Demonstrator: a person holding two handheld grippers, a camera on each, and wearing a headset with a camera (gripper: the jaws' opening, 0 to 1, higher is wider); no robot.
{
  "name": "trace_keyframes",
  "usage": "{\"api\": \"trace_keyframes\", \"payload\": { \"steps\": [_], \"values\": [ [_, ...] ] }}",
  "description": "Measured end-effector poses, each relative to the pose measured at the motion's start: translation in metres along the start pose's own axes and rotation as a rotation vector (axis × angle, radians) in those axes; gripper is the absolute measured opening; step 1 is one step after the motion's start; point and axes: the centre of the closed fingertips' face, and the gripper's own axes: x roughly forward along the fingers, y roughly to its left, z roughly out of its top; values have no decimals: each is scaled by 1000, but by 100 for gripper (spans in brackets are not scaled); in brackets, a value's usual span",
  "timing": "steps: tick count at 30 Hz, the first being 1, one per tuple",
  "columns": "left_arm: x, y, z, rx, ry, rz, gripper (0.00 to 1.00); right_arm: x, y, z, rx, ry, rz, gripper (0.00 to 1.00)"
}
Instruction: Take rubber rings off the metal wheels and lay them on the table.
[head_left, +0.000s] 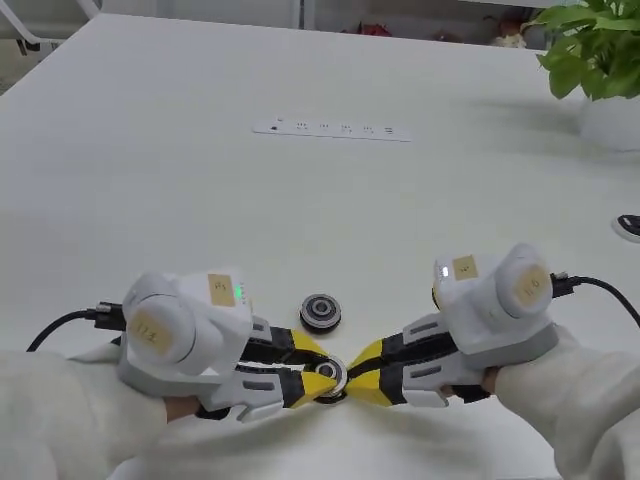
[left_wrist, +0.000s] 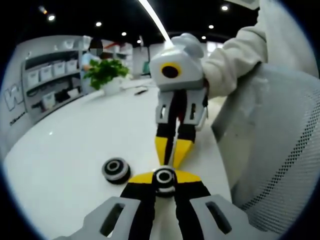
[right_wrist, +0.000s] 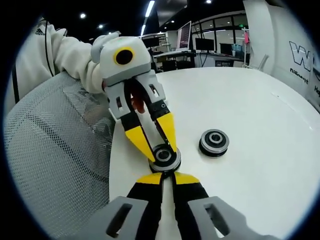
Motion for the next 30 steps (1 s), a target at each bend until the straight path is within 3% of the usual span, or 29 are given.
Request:
{"api": "trace_keyframes", "payload": {
  "steps": [12,17,25,26,30],
  "values": [
    [1,1,0,6,0,2,15,-2,-4,-1,68,-1,-19,0],
    [1,2,0,7,0,3,15,-5,-8,0,171,-23,-29,0],
    [1,3,0,10,1,8,15,-3,-11,0,111,-15,-58,0],
    [1,3,0,9,0,8,15,-3,-9,0,167,-18,-53,0],
    [1,3,0,8,-1,9,15,-5,-12,1,180,-23,-58,0]
  ]
}}
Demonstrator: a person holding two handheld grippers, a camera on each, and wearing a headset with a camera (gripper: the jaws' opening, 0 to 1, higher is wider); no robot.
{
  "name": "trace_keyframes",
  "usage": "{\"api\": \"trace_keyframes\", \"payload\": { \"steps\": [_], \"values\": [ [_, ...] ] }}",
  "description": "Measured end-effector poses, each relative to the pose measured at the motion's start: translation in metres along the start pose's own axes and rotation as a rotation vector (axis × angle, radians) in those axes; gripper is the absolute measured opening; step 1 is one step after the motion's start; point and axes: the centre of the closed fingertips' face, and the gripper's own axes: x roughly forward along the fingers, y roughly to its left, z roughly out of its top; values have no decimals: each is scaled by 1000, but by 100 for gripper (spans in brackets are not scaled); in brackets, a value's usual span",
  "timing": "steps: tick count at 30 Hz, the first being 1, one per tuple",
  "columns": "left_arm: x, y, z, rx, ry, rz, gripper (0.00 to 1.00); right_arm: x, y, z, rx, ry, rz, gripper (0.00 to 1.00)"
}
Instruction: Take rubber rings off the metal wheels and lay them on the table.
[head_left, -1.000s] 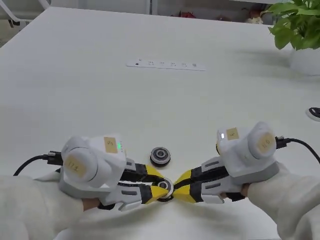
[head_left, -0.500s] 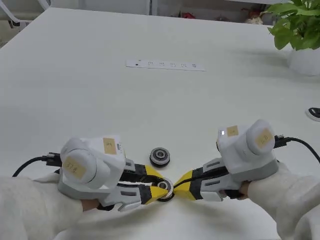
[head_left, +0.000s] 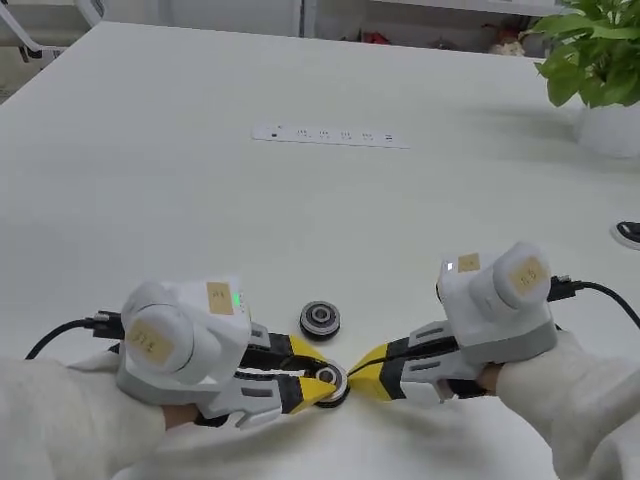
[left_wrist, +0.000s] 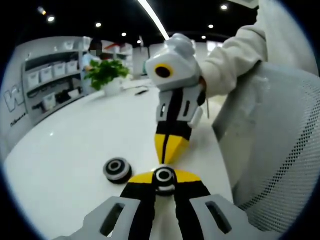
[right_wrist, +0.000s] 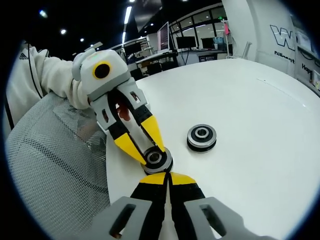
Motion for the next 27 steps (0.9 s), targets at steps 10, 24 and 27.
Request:
{"api": "trace_keyframes", "payload": {
  "steps": [10,24,27],
  "values": [
    [0,0,0,1,-1,0,15,-4,-1,3,222,-26,21,0],
    [-1,0,0,3,-1,3,15,-5,0,9,415,-72,50,0],
    [-1,0,0,4,-1,3,15,-5,1,10,416,-68,47,0]
  ]
}}
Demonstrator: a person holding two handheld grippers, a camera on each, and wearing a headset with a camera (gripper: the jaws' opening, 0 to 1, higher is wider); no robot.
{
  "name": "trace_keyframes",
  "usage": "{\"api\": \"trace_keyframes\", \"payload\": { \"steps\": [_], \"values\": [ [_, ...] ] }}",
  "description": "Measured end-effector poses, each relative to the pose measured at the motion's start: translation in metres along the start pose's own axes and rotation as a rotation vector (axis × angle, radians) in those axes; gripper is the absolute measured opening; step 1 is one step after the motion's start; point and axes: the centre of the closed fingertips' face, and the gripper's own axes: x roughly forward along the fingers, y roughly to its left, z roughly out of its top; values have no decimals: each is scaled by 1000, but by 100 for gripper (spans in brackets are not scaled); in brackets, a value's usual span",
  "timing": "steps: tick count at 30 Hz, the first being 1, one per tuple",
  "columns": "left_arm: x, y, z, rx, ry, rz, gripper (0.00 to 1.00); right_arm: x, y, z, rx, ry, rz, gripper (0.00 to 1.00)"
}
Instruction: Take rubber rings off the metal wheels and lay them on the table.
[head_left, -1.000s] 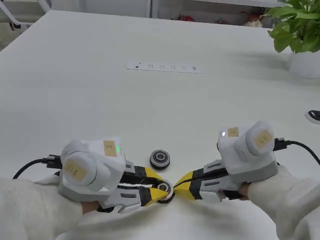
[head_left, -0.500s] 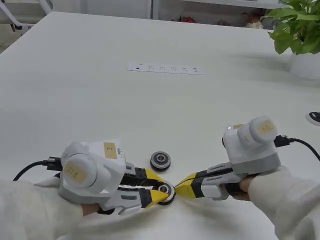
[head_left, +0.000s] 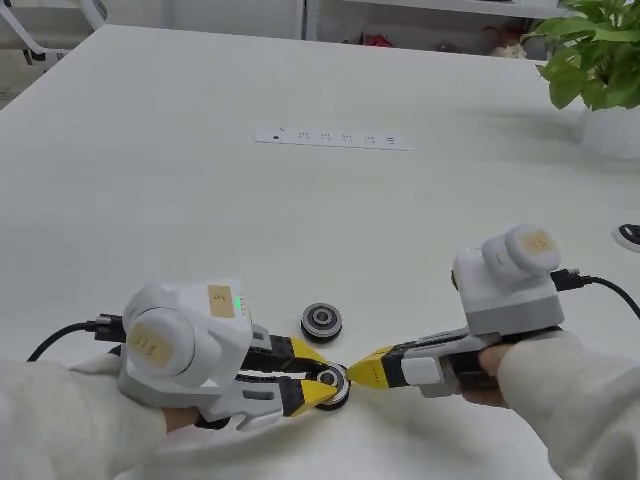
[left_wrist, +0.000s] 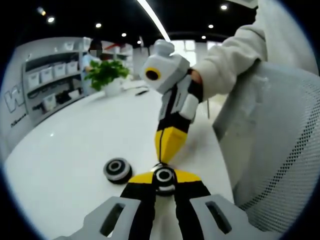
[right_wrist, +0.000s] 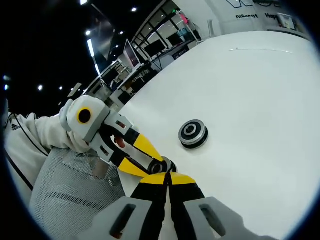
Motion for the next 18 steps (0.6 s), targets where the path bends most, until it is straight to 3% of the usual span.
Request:
{"api": "trace_keyframes", "payload": {
  "steps": [18],
  "values": [
    [0,0,0,1,-1,0,14,1,7,3,8,0,14,0]
  ]
}}
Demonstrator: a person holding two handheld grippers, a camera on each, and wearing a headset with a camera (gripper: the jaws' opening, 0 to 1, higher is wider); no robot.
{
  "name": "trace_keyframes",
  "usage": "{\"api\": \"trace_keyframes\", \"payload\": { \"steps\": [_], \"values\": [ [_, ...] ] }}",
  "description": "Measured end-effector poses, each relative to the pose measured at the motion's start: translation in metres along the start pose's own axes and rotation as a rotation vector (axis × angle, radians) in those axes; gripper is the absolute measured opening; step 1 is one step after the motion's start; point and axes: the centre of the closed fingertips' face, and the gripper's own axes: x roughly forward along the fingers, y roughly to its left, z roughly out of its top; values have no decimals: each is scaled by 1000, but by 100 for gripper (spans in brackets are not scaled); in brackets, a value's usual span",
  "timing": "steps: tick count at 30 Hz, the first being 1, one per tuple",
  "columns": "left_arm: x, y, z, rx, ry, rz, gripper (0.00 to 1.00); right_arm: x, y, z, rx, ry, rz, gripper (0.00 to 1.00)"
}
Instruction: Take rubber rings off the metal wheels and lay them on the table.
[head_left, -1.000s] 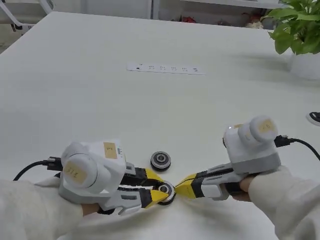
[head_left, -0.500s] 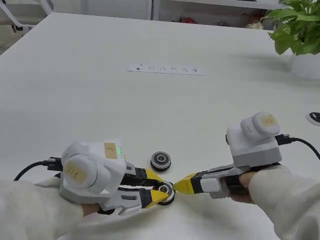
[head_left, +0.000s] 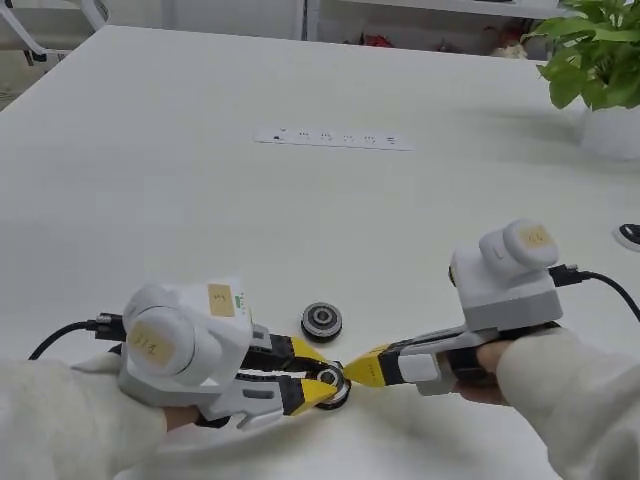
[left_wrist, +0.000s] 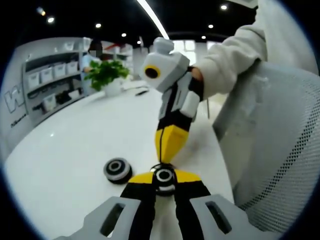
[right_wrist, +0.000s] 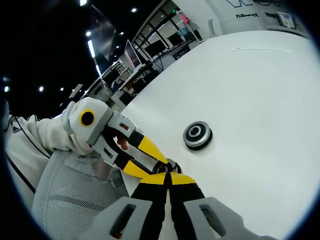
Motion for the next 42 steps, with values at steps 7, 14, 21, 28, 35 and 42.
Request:
{"api": "trace_keyframes", "payload": {
  "steps": [7,14,21,28,35,42],
  "values": [
    [0,0,0,0,0,0,14,1,2,1,-5,-2,10,0],
    [0,0,0,-1,0,1,14,1,4,2,-12,-3,20,0],
    [0,1,0,-2,0,3,14,-2,9,13,10,-52,49,0],
    [0,0,0,-10,4,6,15,-1,7,10,9,-47,32,0],
    [0,0,0,-21,17,2,15,0,5,7,12,-33,18,0],
    [-2,-2,1,27,53,-9,15,0,9,8,12,-34,16,0]
  ]
}}
